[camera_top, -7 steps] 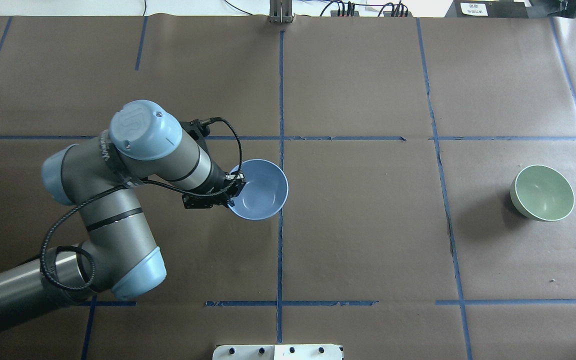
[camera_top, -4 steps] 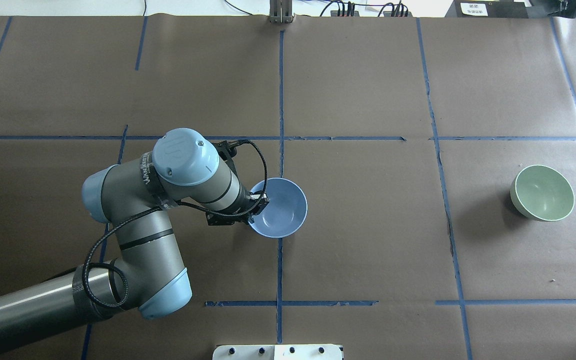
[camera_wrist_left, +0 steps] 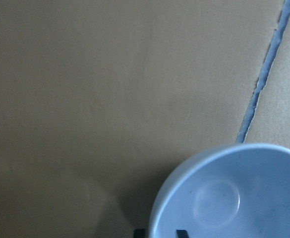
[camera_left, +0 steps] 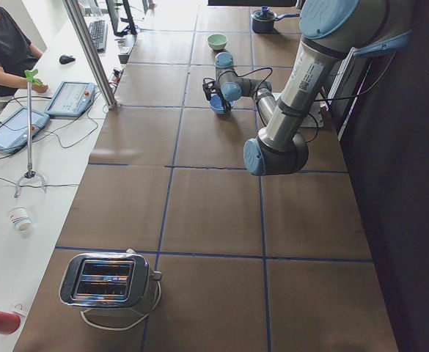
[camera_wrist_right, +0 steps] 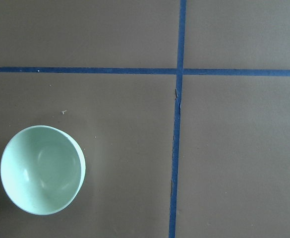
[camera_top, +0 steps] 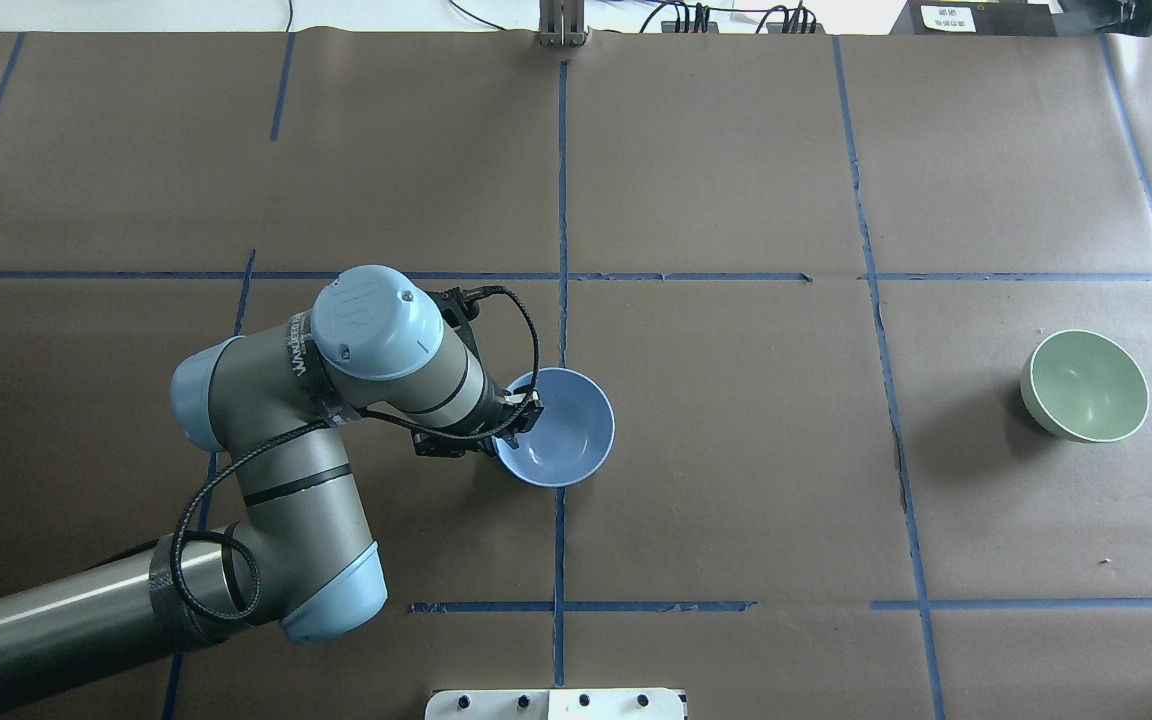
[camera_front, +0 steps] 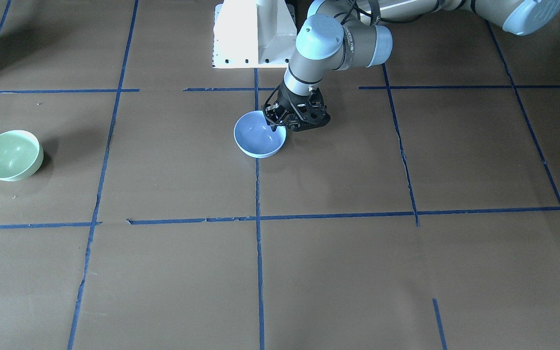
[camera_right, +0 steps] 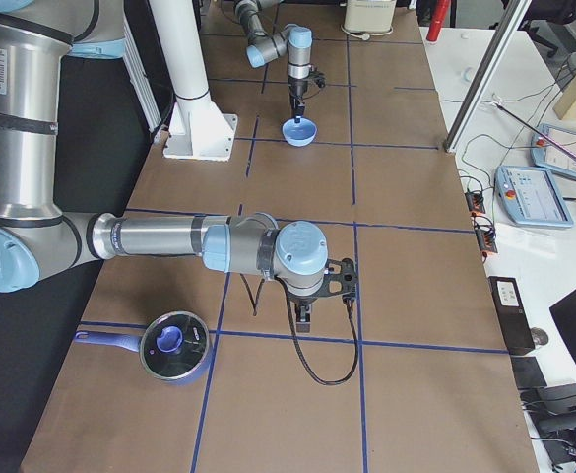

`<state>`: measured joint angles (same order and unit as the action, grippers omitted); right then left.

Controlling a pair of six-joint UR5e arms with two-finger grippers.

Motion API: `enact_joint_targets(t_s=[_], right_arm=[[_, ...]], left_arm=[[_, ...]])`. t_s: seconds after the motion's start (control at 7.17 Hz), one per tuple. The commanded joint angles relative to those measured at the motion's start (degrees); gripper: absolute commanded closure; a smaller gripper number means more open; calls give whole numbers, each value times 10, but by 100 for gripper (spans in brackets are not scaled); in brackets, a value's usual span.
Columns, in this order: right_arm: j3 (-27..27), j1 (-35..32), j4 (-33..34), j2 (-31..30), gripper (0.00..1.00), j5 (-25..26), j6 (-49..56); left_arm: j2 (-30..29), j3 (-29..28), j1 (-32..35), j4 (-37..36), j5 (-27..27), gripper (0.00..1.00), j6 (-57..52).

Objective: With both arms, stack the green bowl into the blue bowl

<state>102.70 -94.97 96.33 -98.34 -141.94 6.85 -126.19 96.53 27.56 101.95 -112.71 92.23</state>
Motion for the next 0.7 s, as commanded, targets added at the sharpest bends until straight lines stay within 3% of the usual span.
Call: enact_joint_targets(t_s=[0.0,0.14,0.42,0.56], right_arm=[[0,0,-1,-4,0,1,-16],[0,7,-1,-4,0,1,-27],[0,27,-20,-4,0,3,-42],[0,57,-79,-8,0,12,-124]], left_arm=[[0,43,56,-29,-61,0,-2],[4,74,81,-55,-90,0,-2],[9,137,91,-151,-88,0,-49],[11,158,95,-177,-88,0,-66]])
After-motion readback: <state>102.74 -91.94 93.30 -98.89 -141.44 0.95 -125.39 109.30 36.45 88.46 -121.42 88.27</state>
